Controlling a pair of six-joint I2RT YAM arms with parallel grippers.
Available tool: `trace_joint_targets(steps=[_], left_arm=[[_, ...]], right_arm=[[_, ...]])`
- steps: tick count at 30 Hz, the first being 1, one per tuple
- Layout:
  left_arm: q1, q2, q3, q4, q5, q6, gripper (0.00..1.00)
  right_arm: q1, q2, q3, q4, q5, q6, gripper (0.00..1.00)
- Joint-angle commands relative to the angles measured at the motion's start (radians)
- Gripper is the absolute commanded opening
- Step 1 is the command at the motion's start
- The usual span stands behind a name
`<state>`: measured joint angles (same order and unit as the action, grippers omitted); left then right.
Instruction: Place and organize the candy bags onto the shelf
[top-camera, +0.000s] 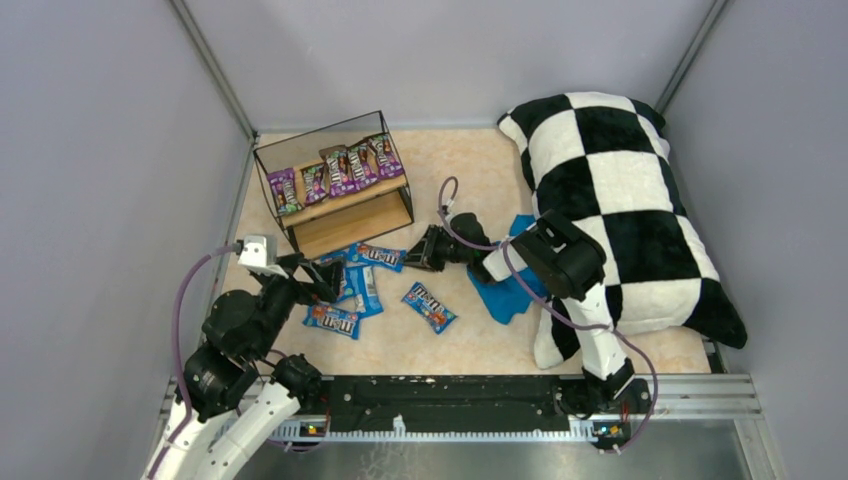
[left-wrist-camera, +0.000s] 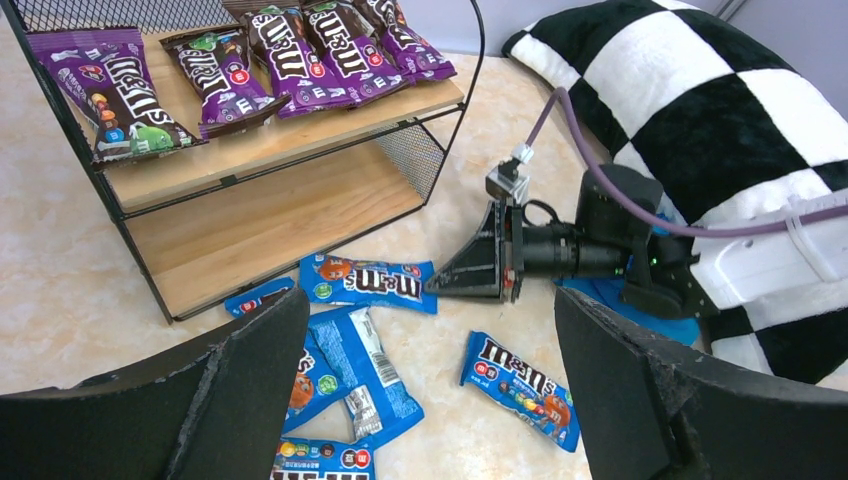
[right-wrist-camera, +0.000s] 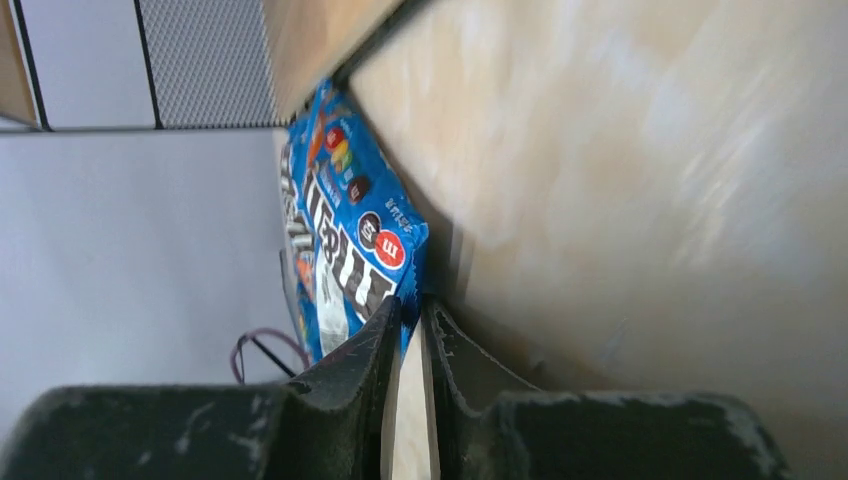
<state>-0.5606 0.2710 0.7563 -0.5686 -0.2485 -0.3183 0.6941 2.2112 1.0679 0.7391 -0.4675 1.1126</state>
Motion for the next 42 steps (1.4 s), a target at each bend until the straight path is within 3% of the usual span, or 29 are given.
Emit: trace_joint_targets(steps=[1,5,19,27,32,42], left_arm=[[0.0,0.006,-0.009,0.05,0.002,0.008,0.98],[0.0,0.008,-0.01,0.05,0.003,0.011,0.98],[0.0,0.006,-0.01,0.048,-0.003,0.012,0.99],[0.0,0.013,-0.011,0.049,-0.001,0.013,0.99],[-0.001,0.01,-0.01,0.047,-0.001,0.013,0.98],[-0.001,0.005,-0.012,0.053,0.013,0.015,0.98]], right_arm=[[0.077,-0.069,-0.09,0.116,0.022,0.064,0.14],[0.074,-0.077,-0.119,0.121,0.036,0.048,0.31],[0.092,0.042,-0.012,0.154,0.117,0.158,0.35],[0.123,0.081,0.05,0.127,0.165,0.252,0.2],[0.124,0.042,0.006,0.185,0.188,0.292,0.01],[0.125,-0.117,-0.192,0.454,0.3,0.42,0.0]])
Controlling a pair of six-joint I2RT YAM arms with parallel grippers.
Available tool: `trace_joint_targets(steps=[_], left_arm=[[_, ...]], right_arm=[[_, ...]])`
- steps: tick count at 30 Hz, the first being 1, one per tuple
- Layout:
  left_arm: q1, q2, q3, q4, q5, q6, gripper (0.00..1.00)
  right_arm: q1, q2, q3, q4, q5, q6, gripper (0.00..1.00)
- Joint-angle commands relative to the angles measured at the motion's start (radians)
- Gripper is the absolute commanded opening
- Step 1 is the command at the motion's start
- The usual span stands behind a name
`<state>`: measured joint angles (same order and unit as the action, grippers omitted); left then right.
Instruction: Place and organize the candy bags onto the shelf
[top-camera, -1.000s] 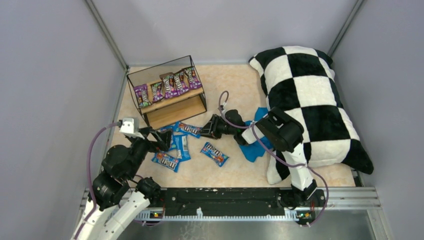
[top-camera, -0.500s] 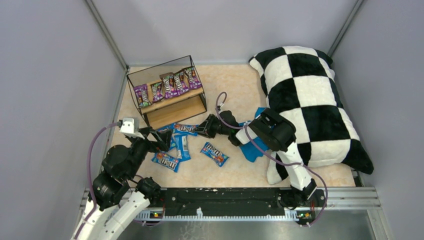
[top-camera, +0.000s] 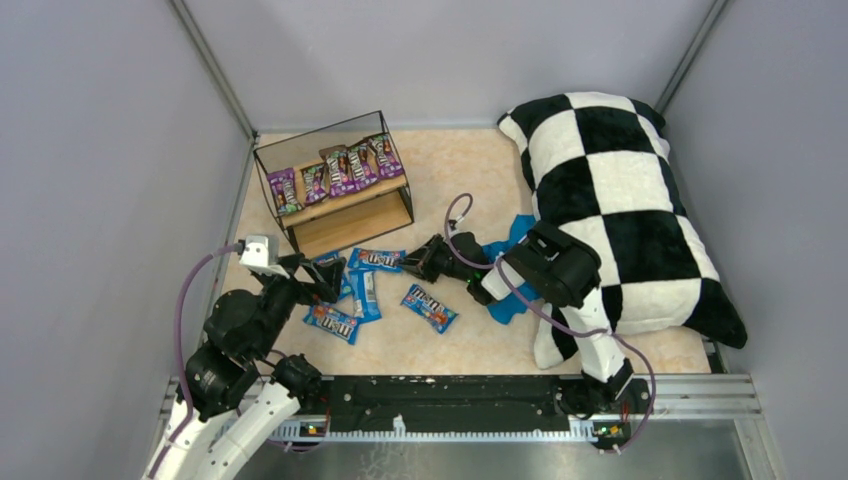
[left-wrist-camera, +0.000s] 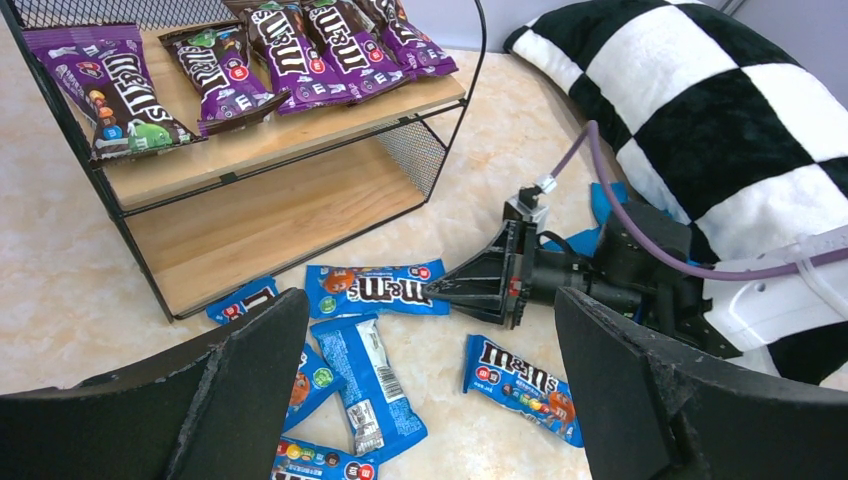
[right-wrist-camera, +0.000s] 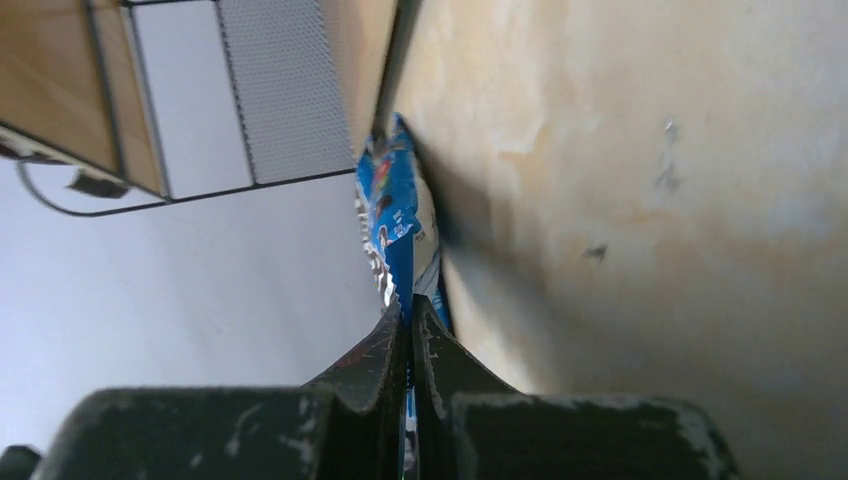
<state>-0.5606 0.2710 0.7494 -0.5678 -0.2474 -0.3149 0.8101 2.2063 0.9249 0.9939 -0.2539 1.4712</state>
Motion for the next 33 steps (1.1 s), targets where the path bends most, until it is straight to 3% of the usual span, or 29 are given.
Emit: trace_joint_targets(steps=[1,8,13,22,26,33], left_arm=[[0.0,0.003,-0.005,0.053,0.013,0.011,0.98],[0.001,-0.014,-0.007,0.055,0.025,0.014,0.98],[-0.001,-0.021,-0.007,0.06,0.037,0.016,0.99],[0.0,-0.027,-0.008,0.061,0.057,0.02,0.98],[-0.001,-0.03,-0.008,0.066,0.06,0.022,0.98],[-0.001,-0.033,-0.008,0.063,0.057,0.023,0.99]], right_arm=[[0.009,-0.126,-0.056,0.207,0.106,0.064,0.0],[0.022,-0.176,-0.059,0.225,0.305,0.051,0.0],[0.045,-0.159,0.03,0.152,0.455,0.021,0.0],[0.06,-0.098,0.181,0.135,0.509,-0.01,0.0],[0.073,-0.078,0.263,0.018,0.555,-0.04,0.0],[0.129,-0.016,0.394,-0.275,0.794,-0.079,0.0]])
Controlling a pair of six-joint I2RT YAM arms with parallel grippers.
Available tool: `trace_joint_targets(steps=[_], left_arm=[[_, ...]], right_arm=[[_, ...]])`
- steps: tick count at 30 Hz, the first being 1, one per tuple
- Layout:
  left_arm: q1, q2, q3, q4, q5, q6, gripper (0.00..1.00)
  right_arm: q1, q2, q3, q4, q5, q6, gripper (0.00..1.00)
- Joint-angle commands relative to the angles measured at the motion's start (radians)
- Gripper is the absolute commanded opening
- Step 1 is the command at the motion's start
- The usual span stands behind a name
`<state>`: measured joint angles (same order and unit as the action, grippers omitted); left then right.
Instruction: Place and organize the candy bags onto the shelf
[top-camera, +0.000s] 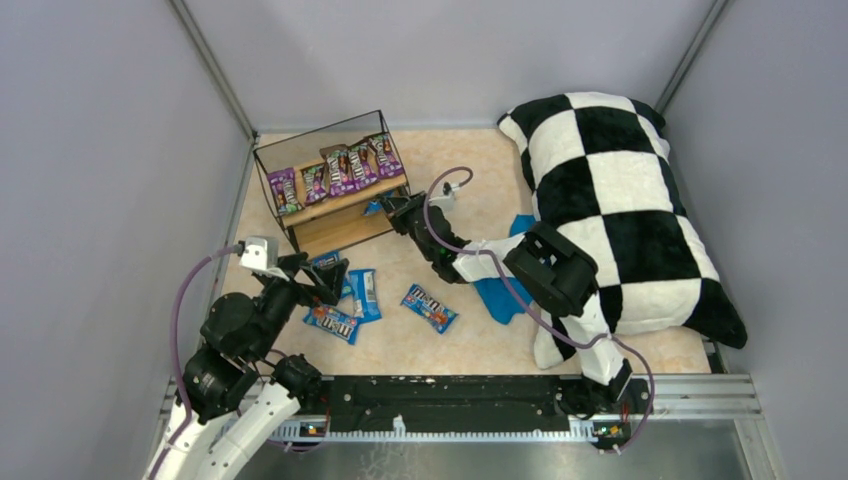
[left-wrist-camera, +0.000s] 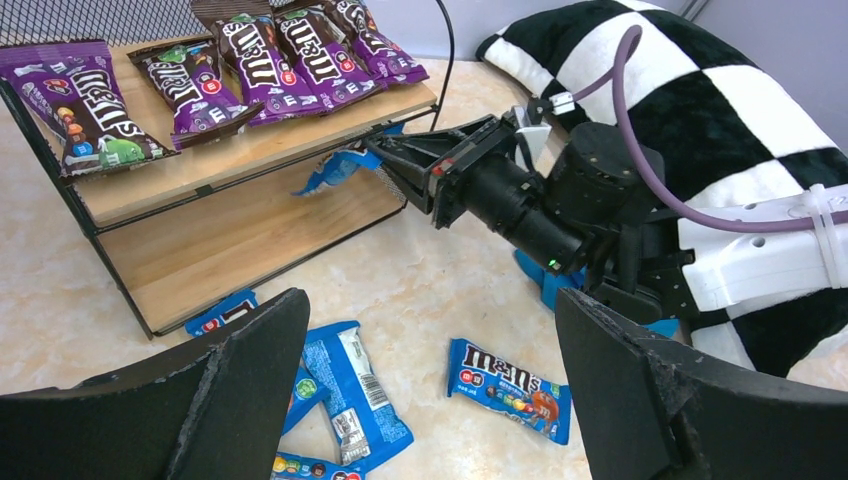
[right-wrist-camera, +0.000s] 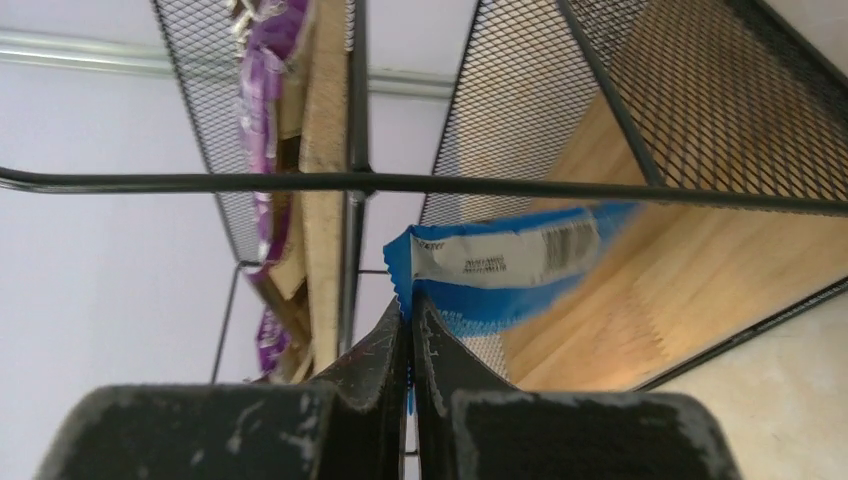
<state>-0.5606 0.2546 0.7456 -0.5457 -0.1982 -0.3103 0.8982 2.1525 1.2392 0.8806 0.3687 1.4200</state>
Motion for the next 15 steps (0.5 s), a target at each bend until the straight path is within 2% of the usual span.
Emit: trace_joint_targets(steps=[1,6,11,15], left_arm=[[-0.002,-0.017,-0.005,0.041,0.008,0.019,0.99],[0.0,-0.015,-0.006,0.044,0.009,0.019,0.99],[-0.001,-0.014,-0.006,0.046,0.013,0.02,0.99],[-0.001,-0.014,-0.007,0.046,0.015,0.021,0.98]], right_arm=[[0.045,0.047,0.091,-0.197,0.193,-0.018,0.0],[0.062,0.079,0.131,-0.356,0.256,0.054,0.0],[0.072,0.088,0.196,-0.657,0.33,0.189,0.0],[0.073,0.107,0.24,-0.727,0.356,0.244,0.0]])
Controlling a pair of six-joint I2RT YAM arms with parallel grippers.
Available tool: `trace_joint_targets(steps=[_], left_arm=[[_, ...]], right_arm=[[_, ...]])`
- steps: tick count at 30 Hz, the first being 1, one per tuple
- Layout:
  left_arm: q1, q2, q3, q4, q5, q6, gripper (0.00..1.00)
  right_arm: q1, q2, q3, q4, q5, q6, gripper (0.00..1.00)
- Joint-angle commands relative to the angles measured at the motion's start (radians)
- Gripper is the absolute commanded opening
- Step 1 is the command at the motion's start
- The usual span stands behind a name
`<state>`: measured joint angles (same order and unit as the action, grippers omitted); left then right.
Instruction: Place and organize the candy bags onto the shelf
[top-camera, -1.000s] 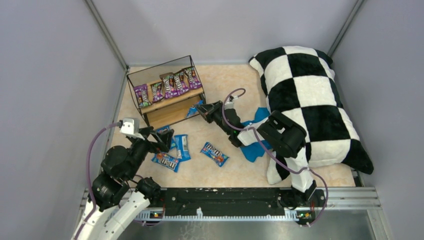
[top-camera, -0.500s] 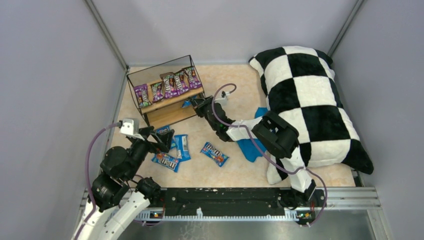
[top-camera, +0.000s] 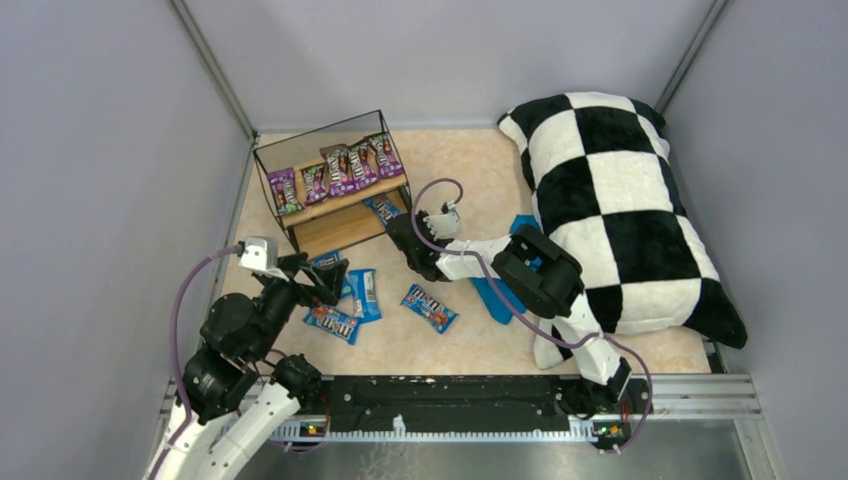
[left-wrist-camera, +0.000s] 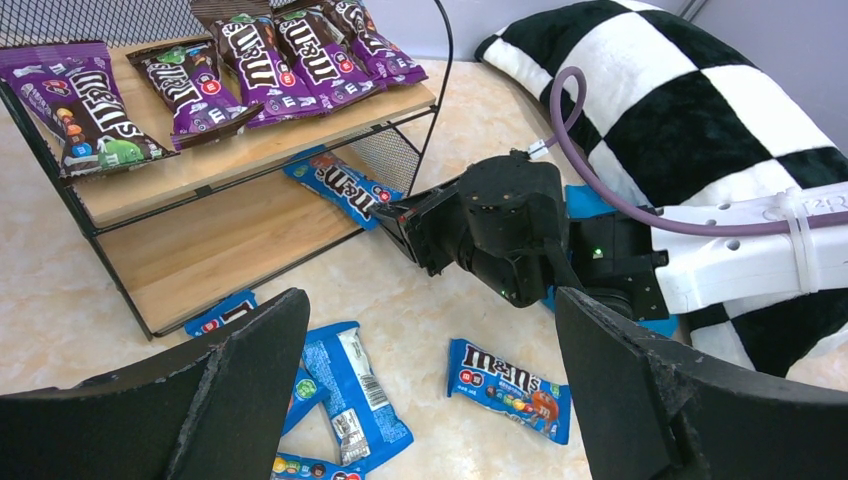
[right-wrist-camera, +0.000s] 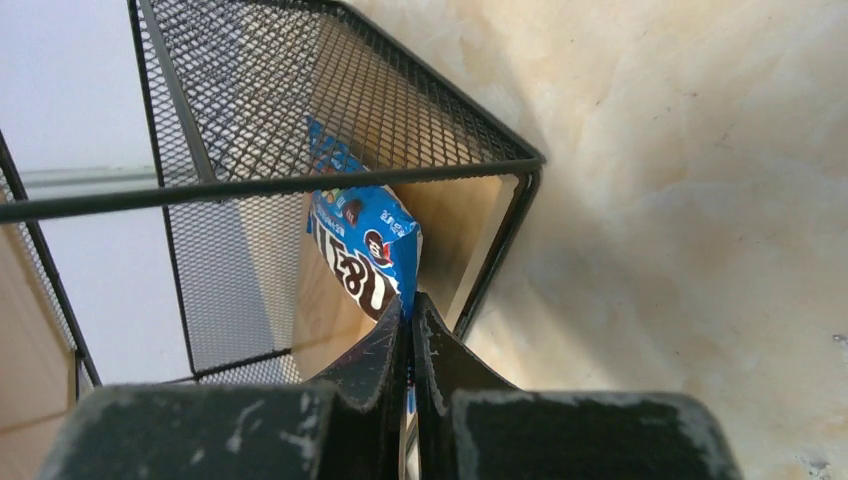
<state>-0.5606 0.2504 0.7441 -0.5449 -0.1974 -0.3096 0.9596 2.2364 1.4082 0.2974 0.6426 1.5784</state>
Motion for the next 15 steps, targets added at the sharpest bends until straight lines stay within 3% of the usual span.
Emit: trace_joint_targets(steps=[1,15], left_arm=[[0.0,-0.01,-0.006,0.045,0.015,0.021,0.99],[-0.002,-0.006,-0.005,0.042,0.011,0.021,0.99]], right_arm=[[0.011,0.027,0.085,-0.147,0.088,0.085,0.0],[0.011,0.117,0.273,-0.32,0.19,0.259,0.0]])
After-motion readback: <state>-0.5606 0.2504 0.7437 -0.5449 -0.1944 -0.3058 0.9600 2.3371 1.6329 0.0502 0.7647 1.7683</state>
